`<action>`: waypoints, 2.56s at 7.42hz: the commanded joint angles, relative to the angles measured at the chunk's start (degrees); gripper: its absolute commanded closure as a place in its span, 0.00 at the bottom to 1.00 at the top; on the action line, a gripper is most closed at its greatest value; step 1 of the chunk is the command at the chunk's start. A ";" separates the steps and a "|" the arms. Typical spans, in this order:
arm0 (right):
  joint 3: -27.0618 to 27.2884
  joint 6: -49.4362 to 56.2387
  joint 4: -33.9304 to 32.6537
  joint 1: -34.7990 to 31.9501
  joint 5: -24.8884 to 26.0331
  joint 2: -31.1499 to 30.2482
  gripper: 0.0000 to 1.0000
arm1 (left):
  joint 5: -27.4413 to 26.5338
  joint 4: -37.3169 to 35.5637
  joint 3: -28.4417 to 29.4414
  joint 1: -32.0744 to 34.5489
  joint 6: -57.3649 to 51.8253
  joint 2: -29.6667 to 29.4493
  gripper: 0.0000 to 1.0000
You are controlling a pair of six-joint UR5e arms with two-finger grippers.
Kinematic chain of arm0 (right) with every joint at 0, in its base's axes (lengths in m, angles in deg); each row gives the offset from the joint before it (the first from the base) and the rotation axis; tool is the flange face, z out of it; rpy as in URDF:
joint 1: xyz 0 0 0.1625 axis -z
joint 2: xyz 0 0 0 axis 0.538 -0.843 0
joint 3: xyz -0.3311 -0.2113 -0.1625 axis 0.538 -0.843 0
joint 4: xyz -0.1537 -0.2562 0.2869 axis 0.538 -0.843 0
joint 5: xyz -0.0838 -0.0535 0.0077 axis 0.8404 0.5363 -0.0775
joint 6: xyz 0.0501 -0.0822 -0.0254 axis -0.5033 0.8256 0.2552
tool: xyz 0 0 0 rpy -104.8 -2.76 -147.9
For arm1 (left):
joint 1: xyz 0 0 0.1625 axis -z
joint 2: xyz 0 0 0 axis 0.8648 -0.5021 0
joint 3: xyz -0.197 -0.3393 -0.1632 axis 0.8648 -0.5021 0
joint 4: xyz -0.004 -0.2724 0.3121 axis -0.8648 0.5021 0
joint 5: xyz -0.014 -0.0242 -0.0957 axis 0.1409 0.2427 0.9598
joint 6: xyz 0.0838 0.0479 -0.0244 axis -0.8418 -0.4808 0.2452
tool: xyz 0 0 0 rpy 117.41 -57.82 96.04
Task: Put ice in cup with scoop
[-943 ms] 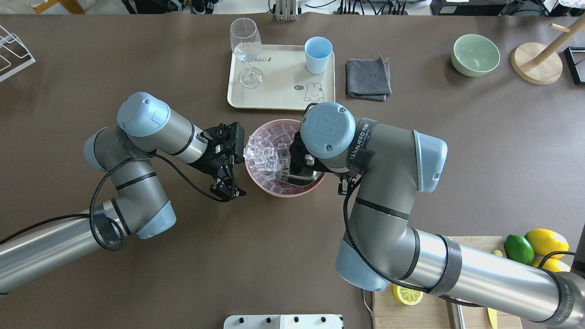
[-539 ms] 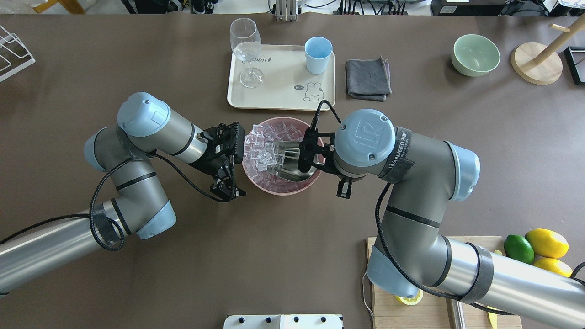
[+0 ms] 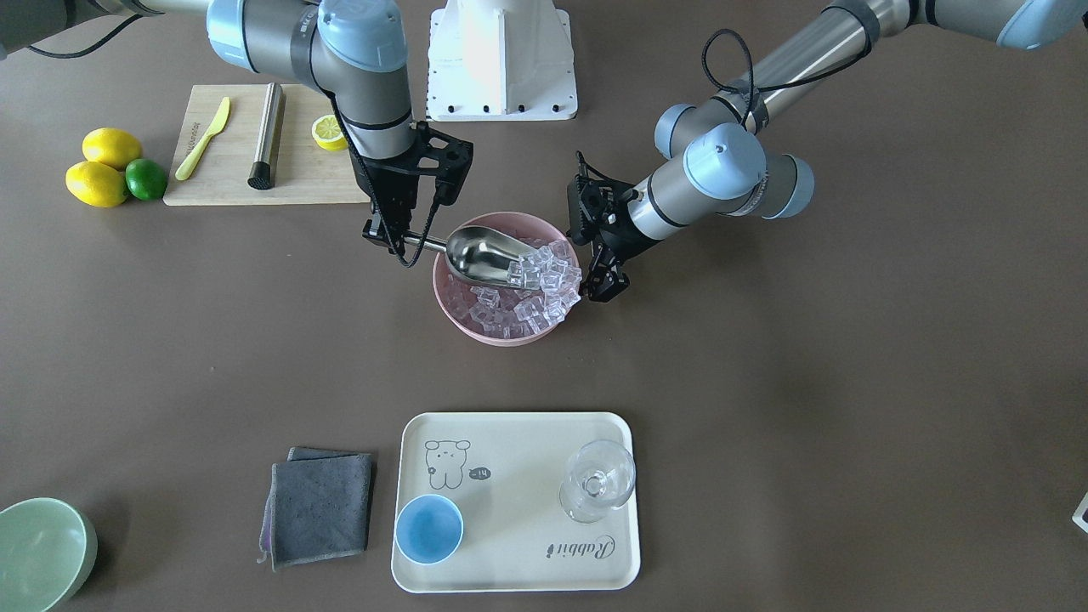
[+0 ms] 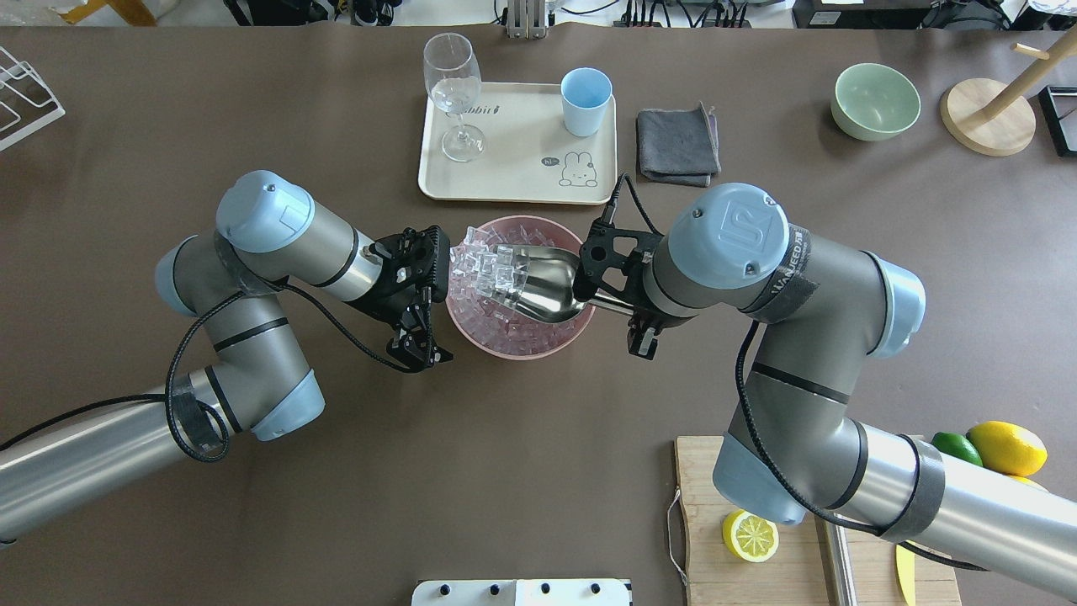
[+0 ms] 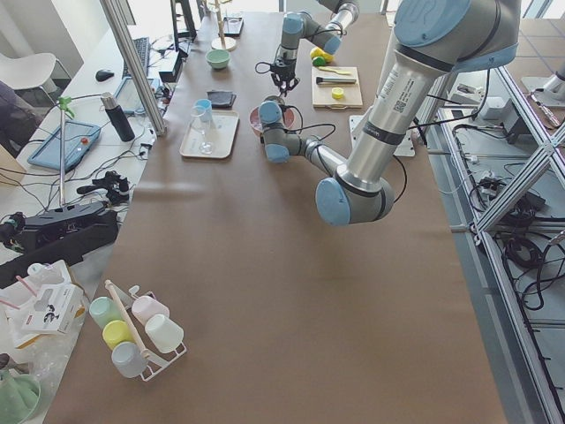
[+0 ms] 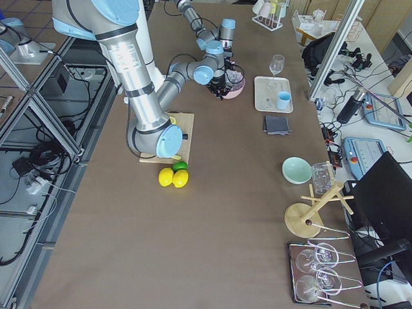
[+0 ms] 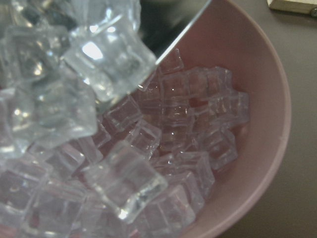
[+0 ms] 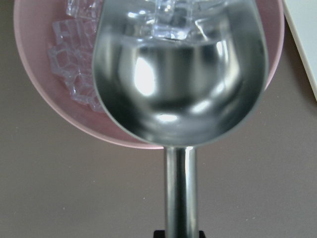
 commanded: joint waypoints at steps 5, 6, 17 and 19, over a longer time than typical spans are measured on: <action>-2.94 -2.20 4.80 -16.05 -18.06 -4.03 1.00 | -0.15 -0.26 0.31 -0.02 0.00 0.09 0.01; -6.01 -2.02 1.23 -20.18 -22.28 -2.81 1.00 | -0.06 -0.61 0.22 0.41 0.00 0.35 0.01; -38.81 18.54 -26.92 -24.01 -13.89 28.05 1.00 | -13.42 -9.74 -6.46 23.67 0.00 15.44 0.01; -40.31 21.17 -31.65 -24.00 -12.40 29.89 1.00 | -15.71 -16.67 -7.07 32.28 0.00 18.79 0.01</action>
